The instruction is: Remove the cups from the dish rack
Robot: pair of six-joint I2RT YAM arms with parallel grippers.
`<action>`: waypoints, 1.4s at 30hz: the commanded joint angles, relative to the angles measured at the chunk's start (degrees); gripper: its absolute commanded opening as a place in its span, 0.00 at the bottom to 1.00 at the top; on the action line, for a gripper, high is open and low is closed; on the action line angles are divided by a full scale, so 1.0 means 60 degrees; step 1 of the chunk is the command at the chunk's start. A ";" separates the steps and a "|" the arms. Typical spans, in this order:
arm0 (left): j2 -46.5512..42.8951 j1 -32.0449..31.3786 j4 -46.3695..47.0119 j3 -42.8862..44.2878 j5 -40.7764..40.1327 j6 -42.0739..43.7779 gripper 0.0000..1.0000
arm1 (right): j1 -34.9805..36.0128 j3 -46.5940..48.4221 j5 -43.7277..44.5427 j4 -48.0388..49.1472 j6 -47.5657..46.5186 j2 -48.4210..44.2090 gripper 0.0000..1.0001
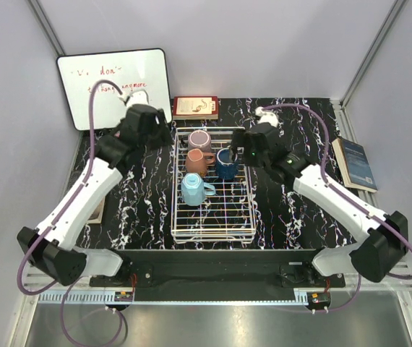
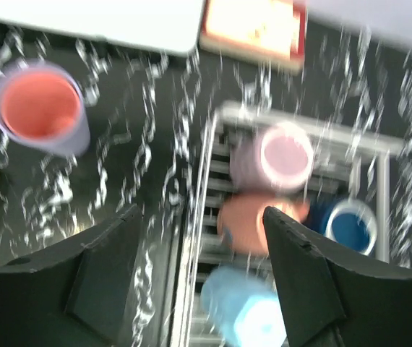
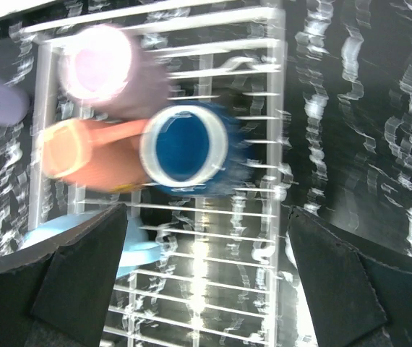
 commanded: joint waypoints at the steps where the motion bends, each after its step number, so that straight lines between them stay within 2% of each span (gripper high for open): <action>1: -0.0917 -0.0785 0.0129 -0.1323 -0.1019 -0.0174 0.73 | 0.1060 0.1462 0.0347 -0.0346 -0.0900 0.0719 1.00; 5: -0.2131 -0.1648 0.0115 -0.2262 -0.1591 -0.0424 0.75 | 0.2436 0.2063 0.0934 -0.0888 -0.1165 0.1539 1.00; 8: -0.2835 -0.2146 0.0071 -0.2862 -0.2104 -0.0643 0.75 | 0.2921 0.2064 0.0833 -0.0918 -0.1005 0.1818 1.00; 13: -0.3628 -0.2324 -0.0134 -0.3625 -0.2266 -0.1009 0.77 | 0.3303 0.2064 0.0671 -0.0889 -0.0580 0.2097 1.00; 23: -0.4069 -0.2515 -0.0398 -0.4285 -0.2398 -0.1259 0.78 | 0.3904 0.2356 0.0876 -0.0771 -0.0594 0.2522 1.00; 26: -0.4113 -0.2544 -0.0340 -0.4256 -0.2150 -0.1259 0.78 | 0.3948 0.2358 0.1504 -0.0771 -0.0595 0.2275 1.00; 30: -0.3647 -0.2807 -0.0179 -0.4285 -0.1550 -0.1361 0.78 | 0.3948 0.2006 0.2878 -0.0757 -0.0331 0.1557 1.00; 36: -0.2242 -0.3817 0.0173 -0.4007 -0.1664 -0.1479 0.79 | 0.3948 0.0996 0.4418 -0.0786 0.0050 -0.0097 1.00; 42: -0.0922 -0.4506 0.0320 -0.3304 -0.1724 -0.1479 0.80 | 0.3948 0.0278 0.5006 -0.1049 0.0035 -0.1344 1.00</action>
